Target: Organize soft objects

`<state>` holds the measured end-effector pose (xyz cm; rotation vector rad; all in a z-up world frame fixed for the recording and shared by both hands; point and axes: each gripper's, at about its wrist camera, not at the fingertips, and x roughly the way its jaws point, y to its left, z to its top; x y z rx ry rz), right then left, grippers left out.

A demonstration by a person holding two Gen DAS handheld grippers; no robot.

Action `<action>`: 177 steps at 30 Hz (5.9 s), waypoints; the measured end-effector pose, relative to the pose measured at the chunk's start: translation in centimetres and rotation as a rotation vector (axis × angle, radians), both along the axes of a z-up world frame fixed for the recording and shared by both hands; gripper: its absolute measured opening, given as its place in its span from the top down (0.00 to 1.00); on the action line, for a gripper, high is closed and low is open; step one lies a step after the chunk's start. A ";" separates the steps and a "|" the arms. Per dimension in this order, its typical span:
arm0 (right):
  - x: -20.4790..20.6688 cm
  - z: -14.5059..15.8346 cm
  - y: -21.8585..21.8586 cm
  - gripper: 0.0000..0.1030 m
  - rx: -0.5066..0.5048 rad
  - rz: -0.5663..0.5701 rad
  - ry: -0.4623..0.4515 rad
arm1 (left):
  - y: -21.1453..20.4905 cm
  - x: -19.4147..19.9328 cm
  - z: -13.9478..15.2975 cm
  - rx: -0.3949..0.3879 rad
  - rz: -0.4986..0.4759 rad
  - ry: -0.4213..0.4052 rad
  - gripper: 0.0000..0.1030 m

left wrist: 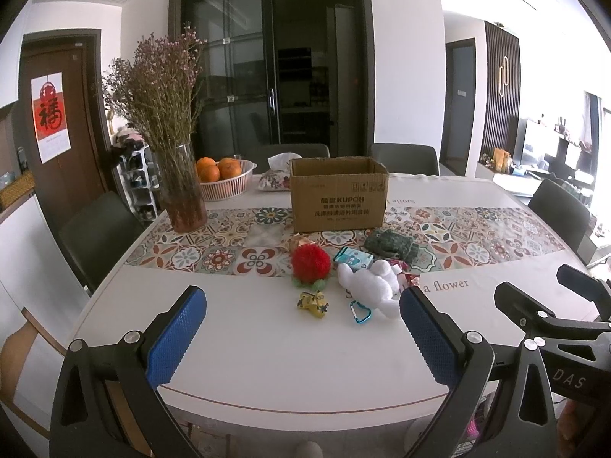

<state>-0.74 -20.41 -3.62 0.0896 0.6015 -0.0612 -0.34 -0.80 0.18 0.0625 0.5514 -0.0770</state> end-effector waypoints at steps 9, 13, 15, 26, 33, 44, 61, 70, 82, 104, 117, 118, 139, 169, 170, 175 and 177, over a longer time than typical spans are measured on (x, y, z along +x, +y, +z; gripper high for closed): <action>-0.1 0.0 -0.1 0.00 0.002 0.000 0.002 | 0.0 0.0 -0.1 0.001 -0.002 -0.003 0.00; -0.1 0.1 -0.2 0.00 0.004 0.000 0.007 | 0.1 0.0 -0.1 0.001 -0.004 -0.002 0.00; 0.0 0.0 -0.2 0.00 0.003 -0.001 0.003 | 0.1 0.1 -0.1 0.002 -0.005 -0.001 0.00; 0.2 -0.1 -0.3 0.00 0.009 -0.002 0.009 | -0.1 0.3 -0.1 0.005 -0.013 0.006 0.00; 0.3 -0.1 -0.4 0.00 0.009 -0.003 0.009 | -0.2 0.3 -0.1 0.006 -0.016 0.007 0.00; 0.7 -0.4 -0.3 0.00 0.011 0.003 0.019 | -0.3 0.4 -0.2 0.009 -0.020 0.011 0.00; 7.8 -3.7 3.1 0.00 0.007 0.042 0.131 | 2.2 6.5 -3.4 0.034 -0.102 0.098 0.00; 12.6 -6.9 4.6 0.01 -0.013 0.026 0.233 | 2.9 11.8 -6.3 0.092 -0.230 0.122 0.00; 16.5 -10.6 5.5 0.07 -0.021 0.057 0.337 | 1.8 16.4 -12.0 0.183 -0.451 0.209 0.00; 22.7 -17.2 5.4 0.29 0.045 0.173 0.544 | -0.2 22.5 -19.4 0.154 -0.572 0.421 0.17; 24.6 -18.8 4.3 0.37 0.117 0.133 0.566 | -0.6 24.8 -21.0 0.112 -0.575 0.481 0.38; 24.6 -18.9 4.3 0.37 0.126 0.133 0.567 | -0.6 24.9 -21.2 0.104 -0.573 0.489 0.39; 22.6 -16.9 3.1 0.44 0.181 0.155 0.505 | 0.1 23.5 -18.7 -0.026 -0.394 0.489 0.40; 24.0 -5.6 0.8 0.45 0.178 0.169 0.186 | -1.2 23.5 -5.5 -0.050 -0.280 0.160 0.40; 24.4 -5.2 0.7 0.45 0.174 0.169 0.175 | -1.3 23.8 -5.1 -0.049 -0.276 0.151 0.40; 25.9 -3.7 0.3 0.44 0.175 0.169 0.133 | -1.7 25.6 -3.9 -0.057 -0.252 0.135 0.40; 26.5 -3.2 0.2 0.44 0.172 0.171 0.120 | -1.7 26.1 -3.6 -0.057 -0.246 0.129 0.40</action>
